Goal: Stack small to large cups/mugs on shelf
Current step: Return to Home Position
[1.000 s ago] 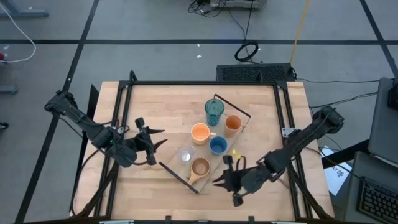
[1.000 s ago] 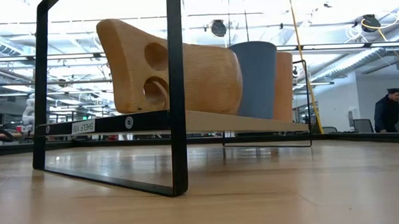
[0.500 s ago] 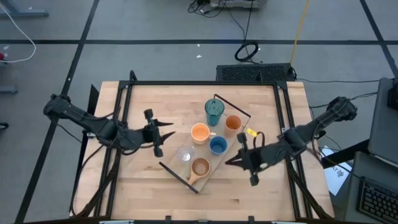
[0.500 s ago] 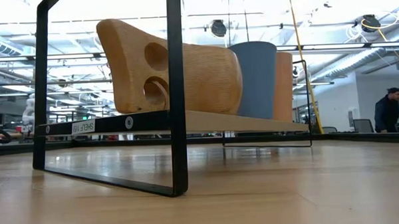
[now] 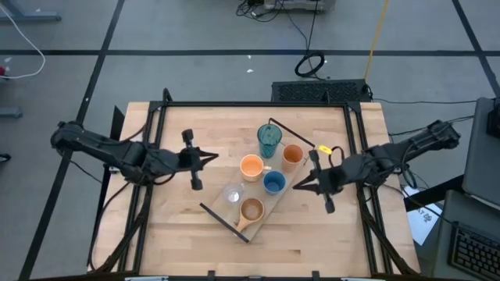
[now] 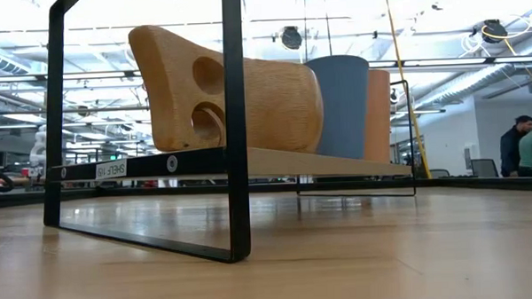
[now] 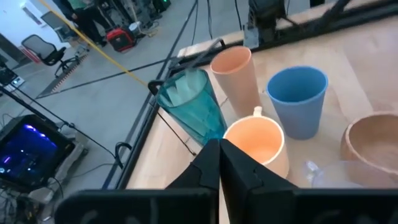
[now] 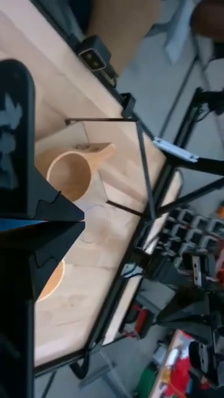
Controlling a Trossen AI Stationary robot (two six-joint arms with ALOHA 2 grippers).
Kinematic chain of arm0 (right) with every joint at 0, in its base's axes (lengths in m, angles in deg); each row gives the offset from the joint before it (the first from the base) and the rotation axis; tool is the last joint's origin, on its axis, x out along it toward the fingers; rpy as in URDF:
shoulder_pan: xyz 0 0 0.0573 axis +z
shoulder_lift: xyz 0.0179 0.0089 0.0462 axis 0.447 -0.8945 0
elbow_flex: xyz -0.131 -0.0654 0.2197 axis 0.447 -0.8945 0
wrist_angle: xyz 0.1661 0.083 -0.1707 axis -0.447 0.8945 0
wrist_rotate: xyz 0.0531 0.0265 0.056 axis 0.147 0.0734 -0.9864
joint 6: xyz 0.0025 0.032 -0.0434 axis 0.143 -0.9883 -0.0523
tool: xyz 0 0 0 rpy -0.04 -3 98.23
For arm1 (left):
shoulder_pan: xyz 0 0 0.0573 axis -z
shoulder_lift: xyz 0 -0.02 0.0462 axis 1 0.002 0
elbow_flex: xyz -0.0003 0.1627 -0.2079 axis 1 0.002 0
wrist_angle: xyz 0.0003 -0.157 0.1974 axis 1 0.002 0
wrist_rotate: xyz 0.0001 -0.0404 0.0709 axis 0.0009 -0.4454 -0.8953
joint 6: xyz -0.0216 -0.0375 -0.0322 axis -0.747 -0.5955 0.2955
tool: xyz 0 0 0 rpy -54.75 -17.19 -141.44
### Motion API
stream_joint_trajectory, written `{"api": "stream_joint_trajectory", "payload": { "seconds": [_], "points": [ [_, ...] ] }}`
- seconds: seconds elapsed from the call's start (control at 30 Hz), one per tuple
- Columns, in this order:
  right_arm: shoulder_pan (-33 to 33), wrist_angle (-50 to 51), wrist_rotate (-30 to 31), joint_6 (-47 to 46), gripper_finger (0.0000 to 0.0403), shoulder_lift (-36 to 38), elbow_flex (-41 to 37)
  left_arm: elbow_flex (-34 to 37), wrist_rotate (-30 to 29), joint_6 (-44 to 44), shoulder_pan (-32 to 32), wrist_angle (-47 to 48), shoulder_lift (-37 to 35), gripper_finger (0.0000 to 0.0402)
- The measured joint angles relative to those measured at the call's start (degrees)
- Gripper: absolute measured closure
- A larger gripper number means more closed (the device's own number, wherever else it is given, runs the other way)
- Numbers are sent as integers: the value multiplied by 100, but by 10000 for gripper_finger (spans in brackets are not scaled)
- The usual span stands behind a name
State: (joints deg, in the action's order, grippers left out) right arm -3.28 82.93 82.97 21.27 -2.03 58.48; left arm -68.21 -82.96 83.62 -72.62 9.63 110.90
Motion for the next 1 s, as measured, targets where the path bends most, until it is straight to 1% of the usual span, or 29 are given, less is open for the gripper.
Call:
{"api": "stream_joint_trajectory", "payload": {
  "seconds": [0.1,0.2,0.33,0.5,0.6,0.7,0.77,0.9,1.0],
  "points": [
    [-153,-482,-262,38,403,423,-550,0,0,-61,1,-4,-147,387],
    [-275,-752,-280,40,403,793,-1012,101,10,-58,1,-72,-209,390],
    [-442,-938,-283,31,403,1209,-1539,605,85,44,-15,-569,-378,398],
    [-615,-1016,-507,-107,403,1575,-1928,1326,218,66,-127,-1366,-739,386],
    [-676,-1230,-584,-104,403,1722,-2132,1665,373,85,-236,-1655,-990,392],
    [-717,-1265,-584,-106,403,1857,-2296,1922,691,119,-365,-1802,-1224,398],
    [-743,-1265,-584,-124,403,1935,-2411,2036,919,128,-436,-1818,-1372,394],
    [-761,-1284,-591,-266,403,2081,-2621,2240,1137,142,-522,-1827,-1634,389],
    [-763,-1589,-805,-286,403,2159,-2863,2382,1252,176,-598,-1825,-1793,398]
  ]
}}
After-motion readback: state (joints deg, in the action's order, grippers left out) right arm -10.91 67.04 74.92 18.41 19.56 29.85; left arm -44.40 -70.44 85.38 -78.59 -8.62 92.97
